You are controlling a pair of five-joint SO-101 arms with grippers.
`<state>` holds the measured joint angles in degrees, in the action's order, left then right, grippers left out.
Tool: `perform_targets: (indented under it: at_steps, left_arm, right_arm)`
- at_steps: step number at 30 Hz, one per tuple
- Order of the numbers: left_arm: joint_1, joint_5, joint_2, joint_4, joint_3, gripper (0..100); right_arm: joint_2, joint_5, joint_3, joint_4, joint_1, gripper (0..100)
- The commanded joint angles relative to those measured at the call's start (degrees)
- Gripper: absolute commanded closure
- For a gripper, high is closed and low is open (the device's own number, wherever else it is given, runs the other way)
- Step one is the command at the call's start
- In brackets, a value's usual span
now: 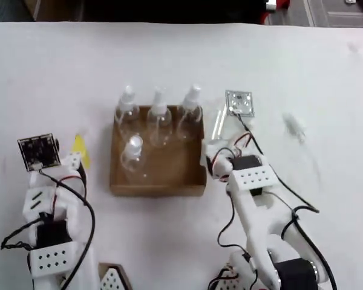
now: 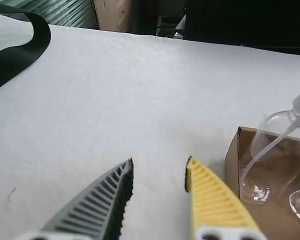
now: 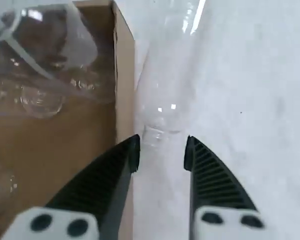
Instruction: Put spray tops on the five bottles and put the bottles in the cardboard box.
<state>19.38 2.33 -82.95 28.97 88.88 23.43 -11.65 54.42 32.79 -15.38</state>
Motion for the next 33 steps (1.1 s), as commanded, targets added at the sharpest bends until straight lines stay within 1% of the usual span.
perform_targets:
  at_steps: [1,4,12,15,19,24,25,28,29,31,33]
  left_arm:
    - [-0.40,-0.44,-0.66,-1.93,-0.62,83]
    - [-0.40,-0.44,-0.66,-1.93,-0.62,83]
    - [-0.40,-0.44,-0.66,-1.93,-0.62,83]
    - [-0.40,-0.44,-0.66,-1.93,-0.62,83]
    - [-0.40,-0.44,-0.66,-1.93,-0.70,83]
    - [-0.40,-0.44,-0.66,-1.93,-0.70,83]
    - [-0.40,-0.44,-0.66,-1.93,-0.70,83]
    - [-0.40,-0.44,-0.66,-1.93,-0.70,83]
    - [-0.40,-0.44,-0.66,-1.93,-0.70,83]
    - [-0.40,-0.44,-0.66,-1.93,-0.70,83]
    - [-0.40,-0.44,-0.66,-1.93,-0.70,83]
  right_arm:
    - [-1.10,-0.09,0.44,-4.09,-1.10,86.8]
    - [-4.53,-0.09,-0.79,-5.67,0.31,86.9]
    - [-15.43,-0.62,-11.87,3.82,1.45,87.2]
    - [-17.71,-0.70,-14.15,5.58,2.07,87.2]
    - [-17.98,-0.70,-14.51,5.85,2.51,87.2]
    - [-17.98,-0.79,-14.86,5.93,5.05,87.5]
    - [-17.98,-0.79,-14.86,5.93,5.05,88.7]
    - [-17.89,-0.79,-14.95,5.85,5.14,97.4]
    - [-17.89,-0.79,-14.95,5.85,5.41,98.8]
    - [-16.66,-0.79,-15.21,6.20,6.37,96.7]
    - [-14.29,-0.79,-14.86,6.37,7.60,96.5]
